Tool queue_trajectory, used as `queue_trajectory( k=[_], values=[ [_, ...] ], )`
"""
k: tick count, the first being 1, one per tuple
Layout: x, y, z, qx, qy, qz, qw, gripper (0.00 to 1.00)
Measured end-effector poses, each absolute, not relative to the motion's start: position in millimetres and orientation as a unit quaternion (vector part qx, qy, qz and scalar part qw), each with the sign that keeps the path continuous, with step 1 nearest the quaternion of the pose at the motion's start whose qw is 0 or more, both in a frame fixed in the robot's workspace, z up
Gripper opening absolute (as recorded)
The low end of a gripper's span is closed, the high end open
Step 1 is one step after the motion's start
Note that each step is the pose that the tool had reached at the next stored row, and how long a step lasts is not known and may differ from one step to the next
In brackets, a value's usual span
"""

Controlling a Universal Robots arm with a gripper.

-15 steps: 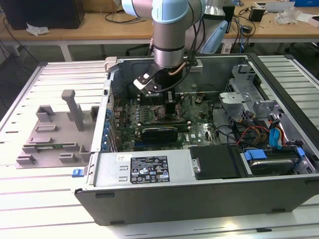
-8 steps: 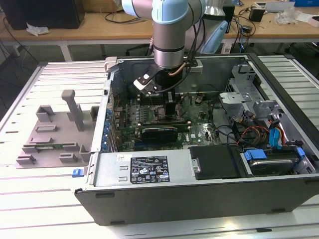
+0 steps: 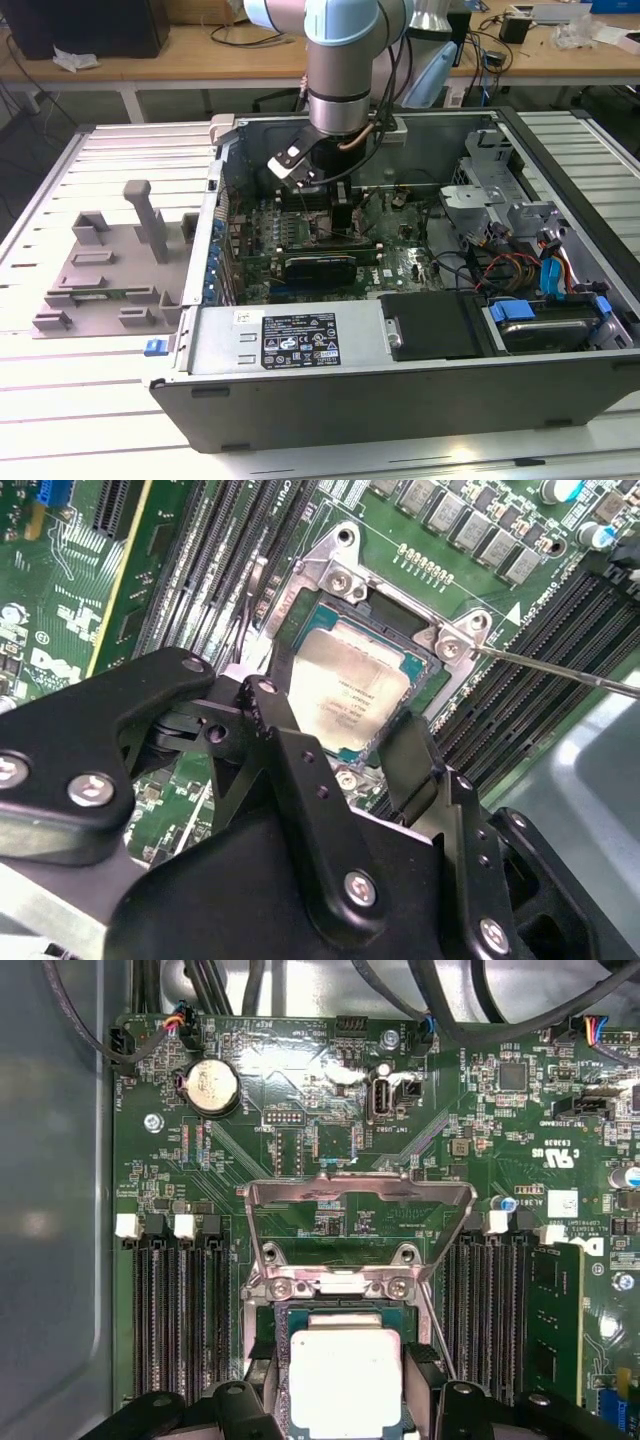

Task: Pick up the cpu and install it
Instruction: 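Place the cpu into insertion slot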

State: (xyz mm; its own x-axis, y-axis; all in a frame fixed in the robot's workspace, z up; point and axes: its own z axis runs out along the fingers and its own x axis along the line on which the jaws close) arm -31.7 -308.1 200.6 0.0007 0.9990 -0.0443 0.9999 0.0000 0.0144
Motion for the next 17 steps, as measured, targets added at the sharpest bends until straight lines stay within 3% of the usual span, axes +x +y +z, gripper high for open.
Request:
queue_trajectory(
  k=[17],
  values=[
    [-31.8,-308.1,201.7,0.707,0.707,-0.011,0.02,0.62]
  ],
)
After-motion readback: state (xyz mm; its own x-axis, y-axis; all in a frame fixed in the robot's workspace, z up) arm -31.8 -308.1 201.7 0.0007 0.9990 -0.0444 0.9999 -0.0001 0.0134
